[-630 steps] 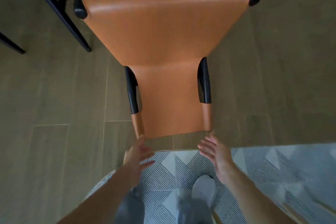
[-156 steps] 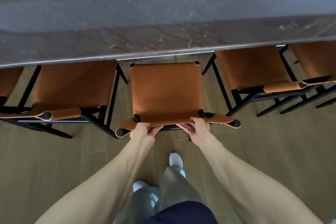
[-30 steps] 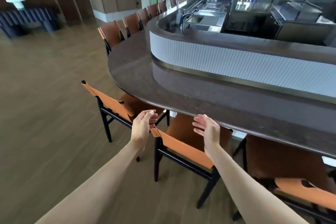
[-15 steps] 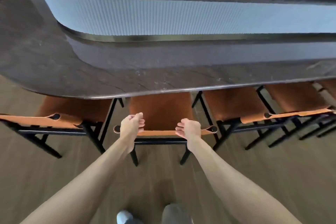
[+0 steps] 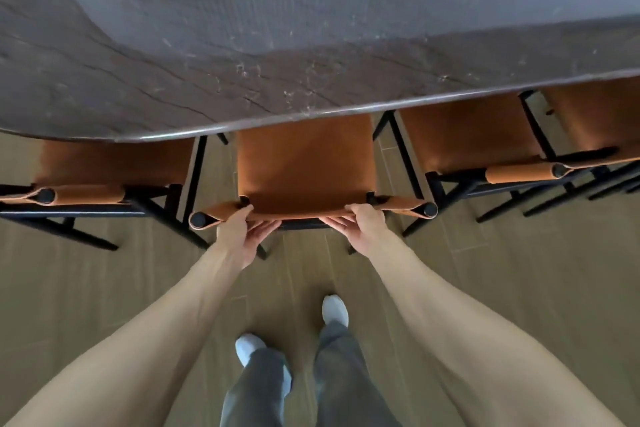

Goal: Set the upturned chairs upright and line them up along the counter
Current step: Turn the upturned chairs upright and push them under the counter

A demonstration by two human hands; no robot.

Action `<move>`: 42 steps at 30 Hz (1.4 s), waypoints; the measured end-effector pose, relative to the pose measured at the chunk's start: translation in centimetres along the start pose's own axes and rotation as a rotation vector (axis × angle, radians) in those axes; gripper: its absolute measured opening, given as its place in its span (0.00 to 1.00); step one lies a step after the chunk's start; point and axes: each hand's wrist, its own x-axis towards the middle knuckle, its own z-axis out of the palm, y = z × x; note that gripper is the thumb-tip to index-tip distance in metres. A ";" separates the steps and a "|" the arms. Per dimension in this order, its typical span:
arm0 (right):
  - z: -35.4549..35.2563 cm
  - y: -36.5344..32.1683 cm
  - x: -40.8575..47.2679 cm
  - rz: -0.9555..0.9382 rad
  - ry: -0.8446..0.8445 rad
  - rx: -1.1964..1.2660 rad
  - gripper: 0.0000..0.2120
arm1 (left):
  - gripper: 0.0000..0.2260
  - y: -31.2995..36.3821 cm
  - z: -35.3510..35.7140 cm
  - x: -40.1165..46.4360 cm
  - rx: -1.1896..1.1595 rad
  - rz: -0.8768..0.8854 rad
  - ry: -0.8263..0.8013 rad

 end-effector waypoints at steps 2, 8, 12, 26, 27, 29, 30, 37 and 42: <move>-0.1 -1.2 0.4 0.030 0.000 0.004 0.20 | 0.05 0.0 0.7 0.4 -0.017 0.021 0.063; -1.4 -3.8 0.6 0.037 -0.016 -0.055 0.20 | 0.08 -1.3 2.8 -0.4 -0.055 0.009 0.110; -2.6 -6.3 1.3 0.045 -0.021 -0.072 0.18 | 0.10 -3.0 4.8 -0.7 -0.054 0.011 0.113; -4.8 -7.7 1.9 0.091 -0.082 -0.201 0.13 | 0.09 -4.5 5.5 -2.5 -0.060 0.014 -0.028; -4.9 -7.6 1.6 0.119 -0.083 -0.271 0.13 | 0.09 -4.8 5.8 -3.0 -0.009 -0.005 -0.036; -4.7 -7.6 0.9 0.186 -0.114 -0.490 0.21 | 0.09 -5.0 7.0 -4.2 0.227 -0.055 -0.026; -4.5 -7.9 0.4 0.200 -0.138 -0.602 0.24 | 0.11 -4.9 7.6 -5.0 0.389 -0.073 -0.027; 2.5 -13.3 -6.3 -0.252 -0.372 -0.855 0.18 | 0.10 2.1 12.8 -11.1 0.797 0.451 -0.021; 8.9 -15.1 -11.8 -0.714 -0.500 -0.865 0.15 | 0.10 7.9 12.9 -15.3 0.660 0.790 -0.077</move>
